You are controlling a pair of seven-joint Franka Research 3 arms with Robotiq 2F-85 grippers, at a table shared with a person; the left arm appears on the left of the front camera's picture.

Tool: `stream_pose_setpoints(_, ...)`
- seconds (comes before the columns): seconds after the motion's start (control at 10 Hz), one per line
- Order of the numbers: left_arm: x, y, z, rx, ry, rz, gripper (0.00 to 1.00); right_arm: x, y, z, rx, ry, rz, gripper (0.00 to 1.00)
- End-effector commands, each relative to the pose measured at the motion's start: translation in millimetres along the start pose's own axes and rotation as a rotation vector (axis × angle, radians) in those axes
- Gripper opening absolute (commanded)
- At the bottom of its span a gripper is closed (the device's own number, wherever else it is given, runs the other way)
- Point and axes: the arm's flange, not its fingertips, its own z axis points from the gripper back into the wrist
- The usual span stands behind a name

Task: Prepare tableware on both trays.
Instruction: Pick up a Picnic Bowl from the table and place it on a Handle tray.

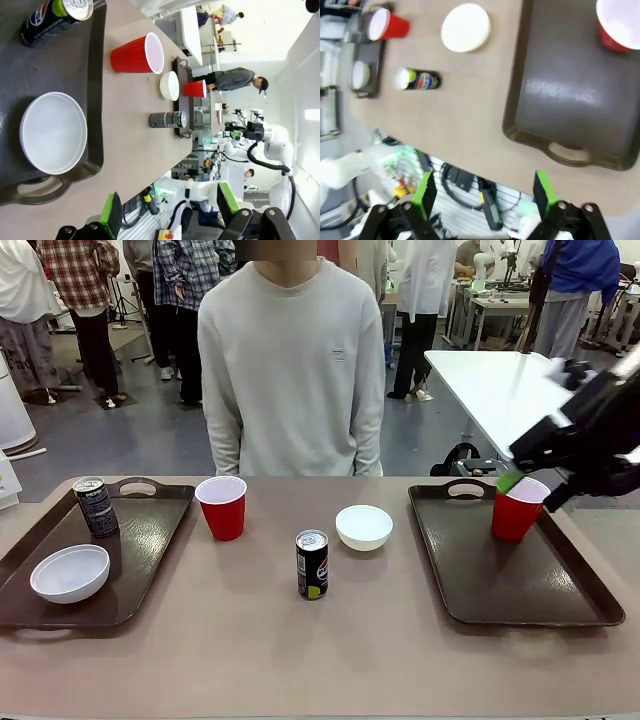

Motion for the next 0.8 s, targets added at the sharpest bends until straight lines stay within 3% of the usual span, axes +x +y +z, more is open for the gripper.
stream_pose_setpoints(0.0,0.6,-1.9,0.1,-0.021,-0.012,-0.003,1.00,40.0,23.5,-43.2,-0.187,0.113,-0.059,1.00)
stream_pose_setpoints(0.1,0.6,-1.9,0.1,-0.021,-0.012,-0.003,1.00,51.9,38.6,-65.5,-0.280,0.149,-0.087,1.00)
stream_pose_setpoints(0.3,0.6,-1.9,0.1,-0.021,-0.012,-0.003,1.00,76.7,63.3,-94.2,-0.430,0.089,-0.123,1.00)
stream_pose_setpoints(0.4,0.6,-1.9,0.1,-0.021,-0.012,-0.003,1.00,77.7,72.7,-100.7,-0.402,0.057,-0.092,1.00)
stream_pose_setpoints(0.5,0.6,-1.9,0.1,-0.021,-0.012,-0.003,1.00,55.3,54.0,-97.8,-0.351,0.103,-0.084,1.00)
stream_pose_setpoints(0.7,0.6,-1.9,0.1,-0.021,-0.012,-0.003,1.00,55.3,54.0,-97.8,-0.351,0.103,-0.084,1.00)
